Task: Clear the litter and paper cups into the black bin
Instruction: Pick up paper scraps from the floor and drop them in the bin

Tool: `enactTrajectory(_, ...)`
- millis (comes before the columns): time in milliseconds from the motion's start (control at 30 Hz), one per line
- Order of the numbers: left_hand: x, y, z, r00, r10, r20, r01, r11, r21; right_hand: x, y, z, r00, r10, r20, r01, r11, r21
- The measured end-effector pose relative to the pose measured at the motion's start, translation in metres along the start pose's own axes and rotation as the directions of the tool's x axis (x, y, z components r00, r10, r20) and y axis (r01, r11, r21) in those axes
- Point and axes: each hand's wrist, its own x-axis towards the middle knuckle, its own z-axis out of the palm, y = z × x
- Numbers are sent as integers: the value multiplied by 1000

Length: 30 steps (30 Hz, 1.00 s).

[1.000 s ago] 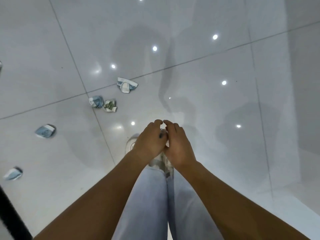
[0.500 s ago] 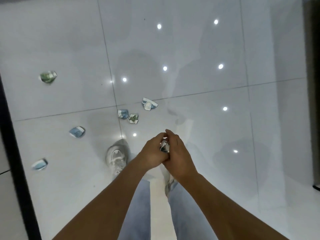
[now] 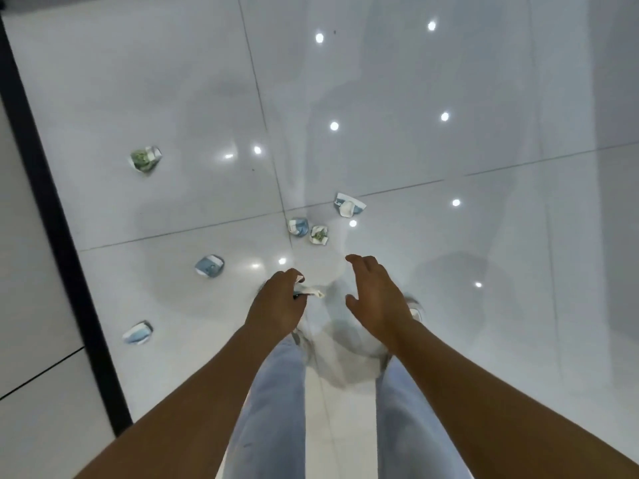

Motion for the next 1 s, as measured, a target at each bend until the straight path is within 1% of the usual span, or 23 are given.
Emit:
enactTrajectory(133, 4, -41, -38, 1000, 0, -12, 1, 997, 81, 20, -31, 1, 999, 38, 32, -35, 996, -80)
enactTrajectory(233, 22, -67, -48, 997, -14, -72, 18, 999, 49, 46, -41, 13, 998, 46, 32, -43, 994, -98)
enactTrajectory(300, 39, -83, -44, 996, -12, -87, 14, 1000, 23, 70, -39, 27, 998, 61, 32, -57, 992, -110)
enactTrajectory(400, 72, -107, -28, 996, 16, -83, -15, 1000, 14, 111, -24, 57, 994, 98, 52, -90, 988, -128)
enactTrajectory(467, 102, -123, -11, 991, 22, -133, -25, 999, -22, 145, -9, 81, 995, 88, 48, -80, 985, -155)
enactTrajectory(600, 164, -157, 39, 988, 8, -157, -18, 998, -62, 215, 25, 139, 997, 76, 22, -70, 982, -178)
enactTrajectory(700, 203, -177, 74, 983, -35, -180, 11, 990, -137, 255, 46, 181, 996, 86, 19, -81, 980, -181)
enactTrajectory(800, 228, -190, 100, 981, 2, -192, -33, 987, -155, 274, 60, 215, 994, 111, 2, -108, 974, -199)
enactTrajectory(833, 233, -192, 106, 982, 18, -187, -48, 986, -157, 274, 64, 223, 993, 111, -26, -114, 970, -213)
enactTrajectory(900, 238, -195, 116, 985, 40, -170, -70, 982, -175, 276, 71, 234, 990, 67, -122, -96, 964, -248)
enactTrajectory(933, 240, -196, 119, 987, 41, -157, -69, 981, -180, 276, 73, 235, 988, 40, -148, -76, 966, -248)
enactTrajectory(1000, 242, -195, 120, 990, 32, -138, -56, 983, -175, 277, 75, 232, 992, 6, -125, -32, 977, -212)
